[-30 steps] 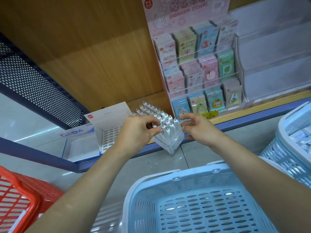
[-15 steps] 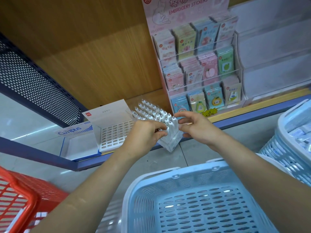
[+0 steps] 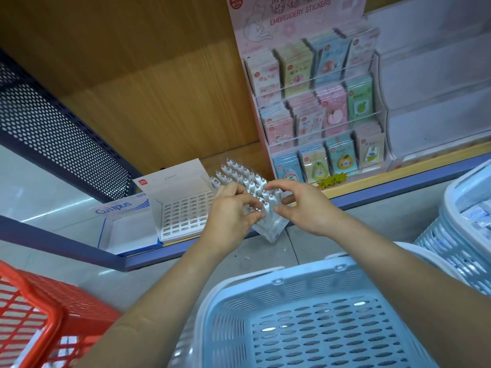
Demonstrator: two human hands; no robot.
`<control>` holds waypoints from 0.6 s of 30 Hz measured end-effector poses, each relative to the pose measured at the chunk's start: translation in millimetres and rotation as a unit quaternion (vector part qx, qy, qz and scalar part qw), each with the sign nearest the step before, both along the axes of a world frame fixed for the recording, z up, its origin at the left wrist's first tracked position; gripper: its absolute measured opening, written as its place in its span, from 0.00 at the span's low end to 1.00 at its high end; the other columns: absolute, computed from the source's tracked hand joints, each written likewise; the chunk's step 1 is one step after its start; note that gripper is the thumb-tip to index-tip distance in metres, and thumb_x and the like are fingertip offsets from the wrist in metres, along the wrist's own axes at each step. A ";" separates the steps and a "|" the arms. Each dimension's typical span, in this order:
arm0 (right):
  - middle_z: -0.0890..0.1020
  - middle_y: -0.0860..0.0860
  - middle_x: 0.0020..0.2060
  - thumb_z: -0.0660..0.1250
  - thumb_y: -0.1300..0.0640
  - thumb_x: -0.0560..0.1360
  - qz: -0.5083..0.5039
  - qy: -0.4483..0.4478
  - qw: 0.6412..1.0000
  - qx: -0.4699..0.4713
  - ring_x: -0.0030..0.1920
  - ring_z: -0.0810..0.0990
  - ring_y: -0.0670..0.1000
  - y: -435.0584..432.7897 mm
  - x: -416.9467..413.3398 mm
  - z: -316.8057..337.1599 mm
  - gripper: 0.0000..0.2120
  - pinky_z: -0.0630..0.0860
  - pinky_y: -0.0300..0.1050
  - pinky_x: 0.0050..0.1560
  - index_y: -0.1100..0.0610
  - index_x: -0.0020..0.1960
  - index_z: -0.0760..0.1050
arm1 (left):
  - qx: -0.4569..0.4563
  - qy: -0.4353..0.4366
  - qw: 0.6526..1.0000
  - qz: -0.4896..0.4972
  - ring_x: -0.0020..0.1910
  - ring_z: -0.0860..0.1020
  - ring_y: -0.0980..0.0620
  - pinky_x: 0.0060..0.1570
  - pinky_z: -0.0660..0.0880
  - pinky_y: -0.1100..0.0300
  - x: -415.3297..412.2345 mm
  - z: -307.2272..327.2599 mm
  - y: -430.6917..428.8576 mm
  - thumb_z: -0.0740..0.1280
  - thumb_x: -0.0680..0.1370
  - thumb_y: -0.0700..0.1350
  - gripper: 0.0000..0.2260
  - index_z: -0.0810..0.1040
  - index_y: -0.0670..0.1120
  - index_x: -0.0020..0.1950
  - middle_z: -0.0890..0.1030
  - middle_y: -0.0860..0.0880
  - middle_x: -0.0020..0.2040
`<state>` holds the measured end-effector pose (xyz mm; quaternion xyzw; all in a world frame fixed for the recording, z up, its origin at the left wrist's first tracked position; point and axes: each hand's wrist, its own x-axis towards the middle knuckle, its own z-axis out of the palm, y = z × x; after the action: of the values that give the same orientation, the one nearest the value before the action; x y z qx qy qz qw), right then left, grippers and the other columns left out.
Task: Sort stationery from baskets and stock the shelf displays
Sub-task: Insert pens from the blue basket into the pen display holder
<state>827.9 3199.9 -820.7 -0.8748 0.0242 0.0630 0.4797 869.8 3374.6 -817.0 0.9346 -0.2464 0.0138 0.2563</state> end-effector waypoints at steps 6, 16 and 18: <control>0.76 0.46 0.65 0.70 0.58 0.76 -0.009 -0.002 0.999 -0.034 0.57 0.76 0.48 -2.3 0.1 -0.6 0.21 0.73 0.43 0.56 0.43 0.66 0.72 | 0.004 0.000 1.000 0.004 0.50 0.65 0.55 0.49 0.64 0.65 -2.0 1.4 1.7 0.77 0.69 0.49 0.10 0.83 0.50 0.48 0.67 0.53 0.46; 0.77 0.53 0.55 0.64 0.67 0.76 -0.041 0.056 0.997 0.015 0.53 0.79 0.55 -2.6 -0.7 2.5 0.24 0.80 0.53 0.48 0.44 0.65 0.70 | -0.081 0.292 0.938 0.171 0.57 0.76 0.48 0.51 0.80 0.44 -16.1 -17.4 5.2 0.79 0.64 0.60 0.47 0.55 0.51 0.73 0.74 0.53 0.59; 0.78 0.53 0.52 0.63 0.67 0.76 -0.049 0.075 0.995 0.048 0.51 0.80 0.56 -3.3 -0.9 2.9 0.23 0.81 0.55 0.48 0.45 0.64 0.70 | -0.120 0.329 0.921 0.172 0.58 0.75 0.49 0.53 0.79 0.44 -14.1 -17.3 0.4 0.80 0.64 0.54 0.48 0.53 0.54 0.75 0.72 0.54 0.61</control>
<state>827.0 3196.5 -817.8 -0.8415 0.0999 0.1060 0.5202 855.7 3375.0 -834.3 0.8764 0.0199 -0.2212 0.4272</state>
